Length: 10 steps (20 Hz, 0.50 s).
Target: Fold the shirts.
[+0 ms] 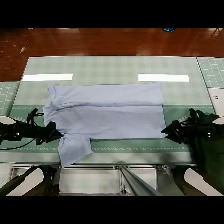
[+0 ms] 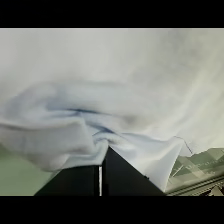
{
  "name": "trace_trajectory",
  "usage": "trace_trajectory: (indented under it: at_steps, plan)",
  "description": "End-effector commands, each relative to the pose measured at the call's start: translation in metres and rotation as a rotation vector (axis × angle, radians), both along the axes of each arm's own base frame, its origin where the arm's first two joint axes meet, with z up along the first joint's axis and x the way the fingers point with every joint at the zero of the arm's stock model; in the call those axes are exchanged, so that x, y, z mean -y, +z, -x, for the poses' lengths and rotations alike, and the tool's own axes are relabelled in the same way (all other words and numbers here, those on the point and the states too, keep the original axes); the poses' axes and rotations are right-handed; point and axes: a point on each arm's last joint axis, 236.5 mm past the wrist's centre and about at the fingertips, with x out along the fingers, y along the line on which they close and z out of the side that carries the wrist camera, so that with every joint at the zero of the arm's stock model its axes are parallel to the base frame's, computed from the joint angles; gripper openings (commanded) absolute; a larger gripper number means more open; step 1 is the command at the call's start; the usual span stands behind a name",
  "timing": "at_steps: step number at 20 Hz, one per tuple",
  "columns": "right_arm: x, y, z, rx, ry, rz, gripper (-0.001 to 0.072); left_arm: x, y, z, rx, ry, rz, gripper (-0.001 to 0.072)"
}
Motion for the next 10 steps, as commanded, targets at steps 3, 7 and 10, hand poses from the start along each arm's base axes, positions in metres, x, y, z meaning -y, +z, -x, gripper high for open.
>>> trace_trajectory:
  at_steps: [3,7,10]
  plan:
    - [-0.024,0.012,-0.06,0.176,0.059,0.015,0.0023,0.002,0.008,-0.005,0.013,-0.005,0.019,0.0022]
    - [-0.022,0.047,-0.081,0.25,0.152,0.007,0.0023,-0.013,0.033,-0.043,0.116,-0.009,-0.021,0.0022]
    - [-0.008,0.067,-0.119,0.333,0.102,0.059,0.0023,-0.031,0.055,-0.082,0.202,-0.005,-0.062,0.0022]
